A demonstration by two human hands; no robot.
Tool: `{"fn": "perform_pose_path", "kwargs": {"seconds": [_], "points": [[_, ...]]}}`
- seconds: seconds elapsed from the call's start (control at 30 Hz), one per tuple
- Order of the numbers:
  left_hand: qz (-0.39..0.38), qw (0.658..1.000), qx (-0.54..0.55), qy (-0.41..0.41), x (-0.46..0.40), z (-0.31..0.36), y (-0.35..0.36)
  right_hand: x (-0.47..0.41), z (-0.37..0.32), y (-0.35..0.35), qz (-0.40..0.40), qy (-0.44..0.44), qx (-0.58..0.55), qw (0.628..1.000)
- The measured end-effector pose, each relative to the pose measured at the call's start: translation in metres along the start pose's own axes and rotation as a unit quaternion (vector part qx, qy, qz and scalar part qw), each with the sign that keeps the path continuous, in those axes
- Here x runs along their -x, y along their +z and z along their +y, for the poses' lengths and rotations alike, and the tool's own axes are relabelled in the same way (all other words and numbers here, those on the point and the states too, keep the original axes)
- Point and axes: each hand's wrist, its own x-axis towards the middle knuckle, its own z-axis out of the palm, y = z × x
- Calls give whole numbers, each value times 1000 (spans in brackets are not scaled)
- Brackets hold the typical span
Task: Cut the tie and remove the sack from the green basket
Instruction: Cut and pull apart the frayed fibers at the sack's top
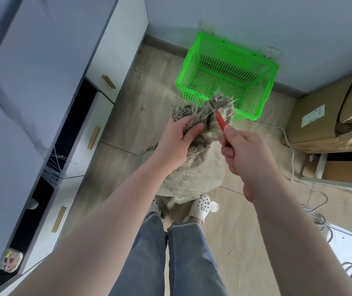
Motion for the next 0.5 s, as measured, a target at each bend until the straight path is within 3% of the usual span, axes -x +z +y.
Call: {"fn": "perform_pose_path", "kwargs": {"seconds": [0.2,0.33,0.4,0.5], "points": [[58,996,-65,10,-2,1,-2,9,-1,-10,-14,47,-133,990],[110,992,32,48,9,3,1,3,4,-6,-30,74,-134,988],[86,992,91,36,12,1,2,2,5,-5,-38,75,-118,989],[-31,989,133,62,14,0,3,2,3,-4,-57,63,-111,990]]}}
